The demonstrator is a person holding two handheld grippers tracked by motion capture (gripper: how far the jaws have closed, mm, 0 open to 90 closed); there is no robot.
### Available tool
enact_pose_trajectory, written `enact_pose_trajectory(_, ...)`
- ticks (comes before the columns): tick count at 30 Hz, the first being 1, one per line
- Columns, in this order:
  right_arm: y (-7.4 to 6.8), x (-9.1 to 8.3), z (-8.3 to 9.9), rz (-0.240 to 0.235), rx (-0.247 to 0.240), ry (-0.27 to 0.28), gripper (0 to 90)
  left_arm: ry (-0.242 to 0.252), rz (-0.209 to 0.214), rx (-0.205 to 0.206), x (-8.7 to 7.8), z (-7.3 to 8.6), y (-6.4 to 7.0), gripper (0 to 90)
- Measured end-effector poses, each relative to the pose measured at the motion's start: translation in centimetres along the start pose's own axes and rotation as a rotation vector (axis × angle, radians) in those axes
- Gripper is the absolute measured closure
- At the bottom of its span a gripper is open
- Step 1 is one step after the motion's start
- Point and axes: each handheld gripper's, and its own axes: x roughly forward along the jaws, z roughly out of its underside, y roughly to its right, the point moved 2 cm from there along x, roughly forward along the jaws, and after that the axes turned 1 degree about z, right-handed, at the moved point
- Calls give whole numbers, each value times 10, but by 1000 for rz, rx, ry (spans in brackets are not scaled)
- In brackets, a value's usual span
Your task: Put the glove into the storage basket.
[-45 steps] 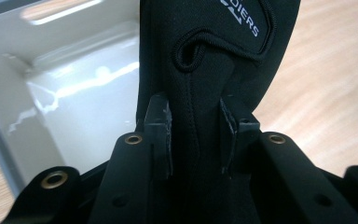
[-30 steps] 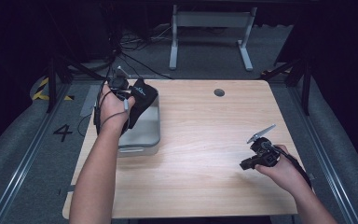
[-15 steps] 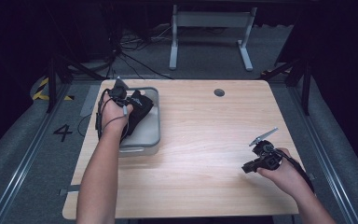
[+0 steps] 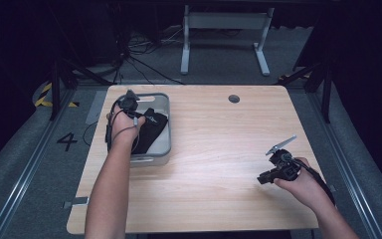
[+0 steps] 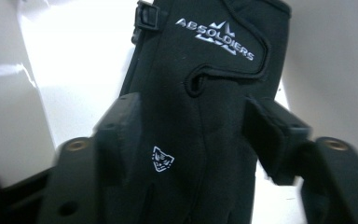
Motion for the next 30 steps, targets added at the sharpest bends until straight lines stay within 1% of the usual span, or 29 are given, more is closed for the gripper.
enact_pose_trajectory(1, 0, 0, 0, 2, -2, 0, 762, 15, 1, 3, -3, 0, 1, 372)
enact_pose_trajectory(4, 0, 1, -2, 1, -10, -1, 758, 38, -9, 40, -11, 1, 4, 353)
enact_pose_trajectory(5, -1, 2, -3, 0, -7, 0, 755, 48, -6, 45, -14, 2, 6, 354)
enact_pose_trajectory(11, -1, 1, -9, 1, -23, 11, 752, 74, -1, 104, -28, 5, 23, 356)
enact_pose_trajectory(15, 1, -3, -13, 6, -30, 32, 740, 95, 23, 151, -37, 9, 38, 362)
enact_pose_trajectory(17, 4, -4, -14, 13, -23, 38, 735, 96, 33, 170, -40, 11, 43, 366)
enact_pose_trajectory(19, 6, -5, -15, 23, -21, 42, 727, 103, 44, 182, -44, 13, 48, 369)
enact_pose_trajectory(22, 8, -6, -17, 21, -20, 49, 726, 118, 65, 204, -51, 18, 57, 373)
enact_pose_trajectory(23, 9, -7, -18, 23, -26, 55, 724, 120, 71, 214, -53, 19, 59, 373)
enact_pose_trajectory(26, 11, -9, -21, 24, -30, 70, 717, 121, 89, 259, -63, 28, 68, 372)
enact_pose_trajectory(27, 12, -10, -22, 26, -35, 76, 711, 128, 93, 272, -66, 32, 71, 372)
enact_pose_trajectory(28, 13, -11, -22, 26, -41, 80, 710, 134, 107, 291, -70, 37, 75, 370)
enact_pose_trajectory(30, 15, -12, -22, 27, -55, 94, 705, 133, 122, 314, -76, 44, 79, 370)
